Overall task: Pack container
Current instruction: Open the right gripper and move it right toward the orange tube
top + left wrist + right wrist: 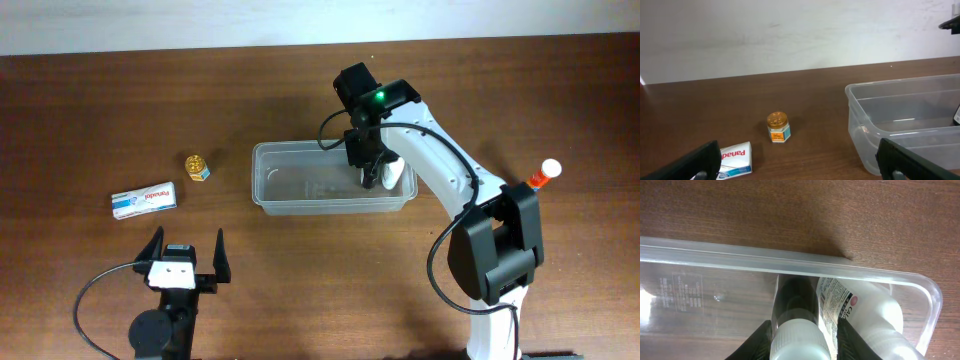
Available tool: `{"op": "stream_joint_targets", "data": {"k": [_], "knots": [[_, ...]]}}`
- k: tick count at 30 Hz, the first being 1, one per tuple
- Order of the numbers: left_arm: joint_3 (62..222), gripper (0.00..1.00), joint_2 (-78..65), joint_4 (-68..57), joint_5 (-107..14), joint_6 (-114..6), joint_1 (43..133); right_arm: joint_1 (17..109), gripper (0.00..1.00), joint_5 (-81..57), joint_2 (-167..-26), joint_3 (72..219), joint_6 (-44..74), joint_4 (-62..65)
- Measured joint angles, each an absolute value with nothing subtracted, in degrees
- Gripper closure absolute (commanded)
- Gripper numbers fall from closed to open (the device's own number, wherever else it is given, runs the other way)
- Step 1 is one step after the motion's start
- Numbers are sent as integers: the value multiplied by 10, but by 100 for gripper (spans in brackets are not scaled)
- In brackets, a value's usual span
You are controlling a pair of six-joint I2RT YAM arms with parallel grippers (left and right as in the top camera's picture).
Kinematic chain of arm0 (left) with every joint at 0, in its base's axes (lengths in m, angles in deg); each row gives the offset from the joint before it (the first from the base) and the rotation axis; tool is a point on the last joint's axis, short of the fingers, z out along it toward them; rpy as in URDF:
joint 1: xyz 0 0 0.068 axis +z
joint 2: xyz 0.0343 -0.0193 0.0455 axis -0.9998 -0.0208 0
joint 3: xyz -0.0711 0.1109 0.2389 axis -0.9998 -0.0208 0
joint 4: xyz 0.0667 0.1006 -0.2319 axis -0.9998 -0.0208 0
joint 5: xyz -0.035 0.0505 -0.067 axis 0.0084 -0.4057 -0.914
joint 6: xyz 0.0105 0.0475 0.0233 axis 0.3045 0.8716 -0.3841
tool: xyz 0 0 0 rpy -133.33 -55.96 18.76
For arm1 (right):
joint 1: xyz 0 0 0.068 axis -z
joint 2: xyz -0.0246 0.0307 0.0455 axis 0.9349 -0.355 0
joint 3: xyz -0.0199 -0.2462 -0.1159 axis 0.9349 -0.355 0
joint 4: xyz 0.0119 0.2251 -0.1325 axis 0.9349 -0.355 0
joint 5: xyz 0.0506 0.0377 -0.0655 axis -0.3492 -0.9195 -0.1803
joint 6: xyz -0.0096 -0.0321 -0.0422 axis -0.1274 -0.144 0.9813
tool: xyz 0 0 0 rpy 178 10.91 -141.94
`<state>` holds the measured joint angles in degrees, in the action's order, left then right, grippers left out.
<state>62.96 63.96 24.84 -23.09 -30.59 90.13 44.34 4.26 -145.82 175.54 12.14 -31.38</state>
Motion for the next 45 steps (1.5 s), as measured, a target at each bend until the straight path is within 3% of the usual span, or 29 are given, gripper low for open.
{"op": "stream_joint_targets", "data": {"k": [4,6,18,24,27,30,39,45], "knots": [[630,1,640,248,-231,-306,901,443,66,43,-1458,1755,113,-314],[630,1,640,248,-231,-306,901,443,60,43,-1458,1757,111,-314],[630,1,640,248,-231,-306,901,443,59,43,-1458,1888,110,-379],[630,1,640,248,-231,-306,901,447,31,45,-1459,2026,108,-494],[630,1,640,248,-231,-306,901,459,24,45,-1459,2112,109,-570],[630,1,640,248,-231,-306,901,493,12,42,-1458,2180,111,-626],[630,1,640,248,-231,-306,901,658,7,-15,-1435,2201,131,-628],[630,1,640,248,-231,-306,901,769,7,-31,-1422,2136,157,-628]]}}
